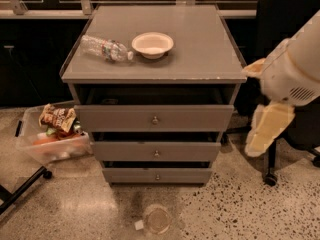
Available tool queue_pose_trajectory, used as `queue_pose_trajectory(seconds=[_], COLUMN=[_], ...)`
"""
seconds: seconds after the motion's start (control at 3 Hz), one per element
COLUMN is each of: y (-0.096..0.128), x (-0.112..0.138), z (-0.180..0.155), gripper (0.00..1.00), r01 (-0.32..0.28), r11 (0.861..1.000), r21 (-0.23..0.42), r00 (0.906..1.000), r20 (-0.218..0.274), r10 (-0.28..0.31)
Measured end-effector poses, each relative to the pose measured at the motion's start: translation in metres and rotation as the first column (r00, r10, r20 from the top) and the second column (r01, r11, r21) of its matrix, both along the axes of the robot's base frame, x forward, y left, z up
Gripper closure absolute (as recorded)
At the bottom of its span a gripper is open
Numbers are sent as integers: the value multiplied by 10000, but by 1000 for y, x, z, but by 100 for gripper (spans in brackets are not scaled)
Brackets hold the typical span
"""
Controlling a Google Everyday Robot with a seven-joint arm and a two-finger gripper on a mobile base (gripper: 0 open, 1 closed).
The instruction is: Open bottom drawer
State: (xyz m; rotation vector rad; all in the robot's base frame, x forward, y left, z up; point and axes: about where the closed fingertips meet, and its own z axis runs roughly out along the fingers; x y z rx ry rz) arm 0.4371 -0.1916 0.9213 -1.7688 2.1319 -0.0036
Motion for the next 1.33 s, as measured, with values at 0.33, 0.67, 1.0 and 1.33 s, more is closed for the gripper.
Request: queue_pose_trajectory(seconds=[0.33,0.67,1.0,1.33], y=[18,50,93,136], x=[-1,-10,-18,-10], z=[-63,-138,-210,-266], gripper=[0,0,0,0], r01=[-156,184,1060,2127], r11=[9928,9569,8845,8144], r21=[1184,2898,4544,5399], r00=[9997,9974,9867,9663], r20=[-160,-722,-1586,-2397], r10=[176,27,-368,-935])
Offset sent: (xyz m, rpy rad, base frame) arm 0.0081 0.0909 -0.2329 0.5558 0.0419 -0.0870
